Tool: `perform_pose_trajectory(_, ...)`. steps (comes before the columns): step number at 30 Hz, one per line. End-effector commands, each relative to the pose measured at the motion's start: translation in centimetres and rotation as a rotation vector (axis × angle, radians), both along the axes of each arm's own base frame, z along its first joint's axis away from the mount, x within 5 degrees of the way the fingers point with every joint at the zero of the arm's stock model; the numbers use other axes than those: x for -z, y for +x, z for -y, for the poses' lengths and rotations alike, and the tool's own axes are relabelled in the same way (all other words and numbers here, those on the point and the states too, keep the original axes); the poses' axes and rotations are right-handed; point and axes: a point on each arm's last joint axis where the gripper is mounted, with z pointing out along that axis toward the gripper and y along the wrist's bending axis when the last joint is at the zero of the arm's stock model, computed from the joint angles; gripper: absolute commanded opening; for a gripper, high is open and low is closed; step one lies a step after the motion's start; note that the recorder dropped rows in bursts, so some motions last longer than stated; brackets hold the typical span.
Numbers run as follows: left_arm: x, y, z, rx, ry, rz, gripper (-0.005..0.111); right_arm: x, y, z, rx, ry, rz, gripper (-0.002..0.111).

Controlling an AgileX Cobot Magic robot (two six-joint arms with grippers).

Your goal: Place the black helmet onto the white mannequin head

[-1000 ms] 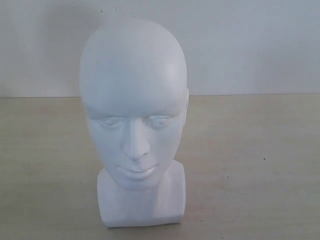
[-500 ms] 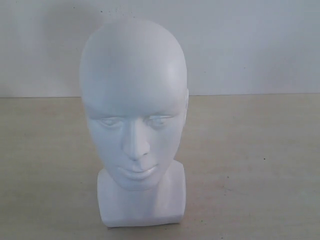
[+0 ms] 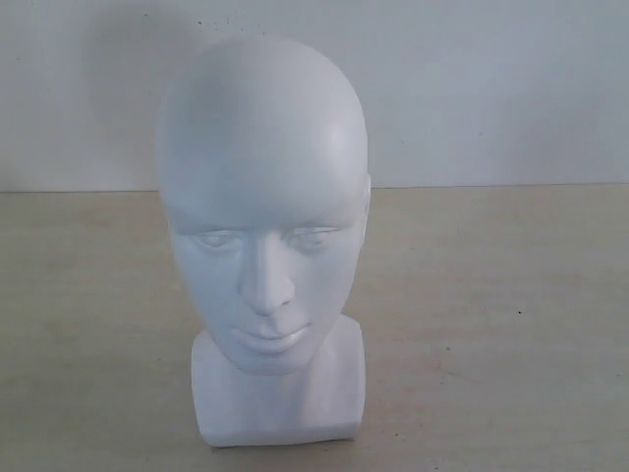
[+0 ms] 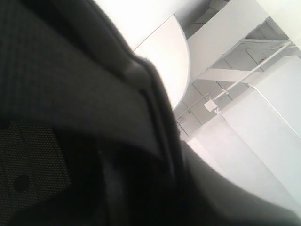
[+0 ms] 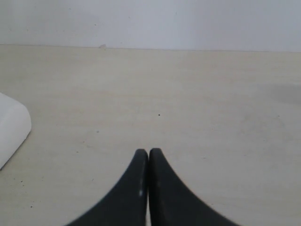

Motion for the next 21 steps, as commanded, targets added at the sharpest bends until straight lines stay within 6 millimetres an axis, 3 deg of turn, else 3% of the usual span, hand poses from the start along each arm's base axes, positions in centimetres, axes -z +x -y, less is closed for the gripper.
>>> perform_pose_trajectory(1,-0.4,-1.4,-0.1,0.037,-0.03,0.089,0.004,-0.1,0.0,0.0,0.003,-0.002,0.016,0.0)
perform_pose_trajectory(7,2.0,-2.9,-0.5,0.066,-0.035,0.038,0.004,-0.1,0.0,0.0,0.003,-0.002,0.016,0.0)
perform_pose_trajectory(13,2.7,-4.8,-0.2,0.126,-0.015,0.055,0.004,-0.1,0.0,0.0,0.003,-0.002,0.012,0.0)
perform_pose_trajectory(21,4.1,-4.8,-0.3,0.13,-0.007,0.016,0.004,-0.1,0.0,0.0,0.003,-0.002,0.012,0.0)
